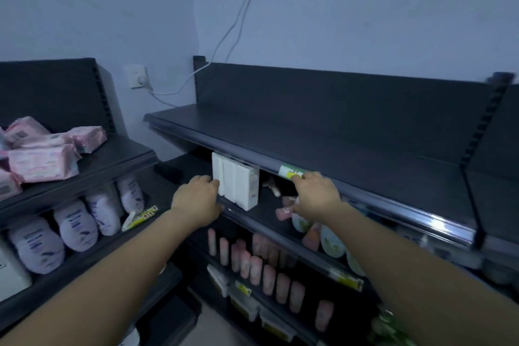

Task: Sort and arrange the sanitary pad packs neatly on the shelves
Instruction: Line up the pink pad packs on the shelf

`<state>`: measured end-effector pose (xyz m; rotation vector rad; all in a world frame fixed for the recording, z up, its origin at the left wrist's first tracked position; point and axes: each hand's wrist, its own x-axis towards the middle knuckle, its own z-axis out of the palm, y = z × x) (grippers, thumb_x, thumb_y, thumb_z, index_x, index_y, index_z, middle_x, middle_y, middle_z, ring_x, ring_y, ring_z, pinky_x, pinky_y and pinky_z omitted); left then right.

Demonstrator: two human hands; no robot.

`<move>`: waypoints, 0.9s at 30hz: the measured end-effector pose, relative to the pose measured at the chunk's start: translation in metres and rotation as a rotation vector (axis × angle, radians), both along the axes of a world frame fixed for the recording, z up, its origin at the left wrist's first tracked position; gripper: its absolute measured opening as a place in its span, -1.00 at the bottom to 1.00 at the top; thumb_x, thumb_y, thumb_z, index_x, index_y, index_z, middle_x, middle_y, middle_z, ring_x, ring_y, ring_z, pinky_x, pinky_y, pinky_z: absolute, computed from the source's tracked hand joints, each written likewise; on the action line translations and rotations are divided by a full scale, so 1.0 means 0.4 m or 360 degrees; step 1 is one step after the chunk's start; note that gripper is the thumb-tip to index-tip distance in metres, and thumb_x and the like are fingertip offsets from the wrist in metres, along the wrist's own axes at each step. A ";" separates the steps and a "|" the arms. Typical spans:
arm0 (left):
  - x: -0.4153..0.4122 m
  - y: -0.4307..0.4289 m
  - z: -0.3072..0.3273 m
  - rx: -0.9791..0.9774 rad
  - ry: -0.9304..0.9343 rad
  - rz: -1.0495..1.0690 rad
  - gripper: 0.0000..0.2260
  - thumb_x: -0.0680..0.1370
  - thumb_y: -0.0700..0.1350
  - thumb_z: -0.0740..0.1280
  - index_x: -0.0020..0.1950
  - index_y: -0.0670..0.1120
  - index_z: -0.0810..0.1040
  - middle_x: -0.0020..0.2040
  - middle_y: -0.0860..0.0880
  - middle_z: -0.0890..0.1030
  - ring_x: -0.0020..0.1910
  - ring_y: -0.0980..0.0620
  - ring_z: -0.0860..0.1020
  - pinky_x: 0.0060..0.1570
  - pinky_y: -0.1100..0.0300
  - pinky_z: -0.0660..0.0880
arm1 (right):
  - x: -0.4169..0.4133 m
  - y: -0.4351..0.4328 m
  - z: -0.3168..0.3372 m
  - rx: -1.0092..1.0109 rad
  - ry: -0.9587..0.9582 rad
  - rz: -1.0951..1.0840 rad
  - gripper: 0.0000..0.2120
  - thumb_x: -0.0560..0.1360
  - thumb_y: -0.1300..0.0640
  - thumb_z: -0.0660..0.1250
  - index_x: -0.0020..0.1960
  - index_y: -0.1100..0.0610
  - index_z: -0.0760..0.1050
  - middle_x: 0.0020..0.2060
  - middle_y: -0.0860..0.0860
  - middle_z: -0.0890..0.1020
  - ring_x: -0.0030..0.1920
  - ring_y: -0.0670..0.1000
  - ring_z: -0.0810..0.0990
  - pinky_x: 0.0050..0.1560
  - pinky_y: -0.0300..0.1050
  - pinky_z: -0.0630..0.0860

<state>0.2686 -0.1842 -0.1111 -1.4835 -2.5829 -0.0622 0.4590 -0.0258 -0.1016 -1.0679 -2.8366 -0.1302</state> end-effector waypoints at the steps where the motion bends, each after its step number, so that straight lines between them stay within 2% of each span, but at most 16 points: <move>1: 0.030 0.018 0.007 0.0008 0.0006 -0.0044 -0.52 0.56 0.10 0.27 0.39 -0.12 0.36 0.35 -0.08 0.39 0.37 -0.07 0.32 0.24 0.01 0.41 | 0.039 0.004 0.008 0.0008 0.0004 -0.0041 -0.42 0.44 -0.13 0.38 0.34 0.10 0.32 0.26 0.09 0.44 0.30 0.14 0.36 0.20 0.02 0.33; 5: 0.162 0.089 0.040 0.0054 0.0044 -0.0208 -0.60 0.55 0.09 0.29 0.28 -0.12 0.40 0.24 -0.06 0.44 0.30 -0.07 0.36 0.12 0.04 0.44 | 0.199 0.026 0.028 0.0054 0.0020 -0.0205 -0.42 0.48 -0.14 0.35 0.38 0.09 0.28 0.29 0.10 0.40 0.33 0.15 0.33 0.24 0.03 0.31; 11: 0.393 0.210 0.070 0.0133 0.0067 -0.0424 -0.56 0.51 0.08 0.31 0.31 -0.11 0.42 0.29 -0.08 0.44 0.33 -0.09 0.37 0.21 0.03 0.41 | 0.470 0.060 0.049 0.0080 0.0028 -0.0427 -0.37 0.46 -0.15 0.37 0.42 0.08 0.26 0.30 0.11 0.40 0.33 0.15 0.33 0.24 0.01 0.33; 15: 0.574 0.277 0.082 0.0144 0.0075 -0.0571 -0.54 0.54 0.10 0.30 0.34 -0.11 0.38 0.34 -0.07 0.40 0.37 -0.08 0.34 0.24 0.04 0.39 | 0.668 0.084 0.061 0.0061 0.0015 -0.0559 -0.41 0.48 -0.12 0.36 0.39 0.09 0.27 0.29 0.11 0.40 0.33 0.14 0.33 0.24 0.01 0.33; 27: 1.119 0.439 0.089 0.0117 0.0032 -0.0937 -0.56 0.56 0.09 0.29 0.35 -0.13 0.38 0.35 -0.08 0.40 0.35 -0.07 0.33 0.23 0.03 0.41 | 1.247 0.103 0.058 0.0073 0.0024 -0.0949 -0.39 0.47 -0.16 0.36 0.38 0.10 0.28 0.29 0.10 0.41 0.34 0.14 0.33 0.25 0.01 0.34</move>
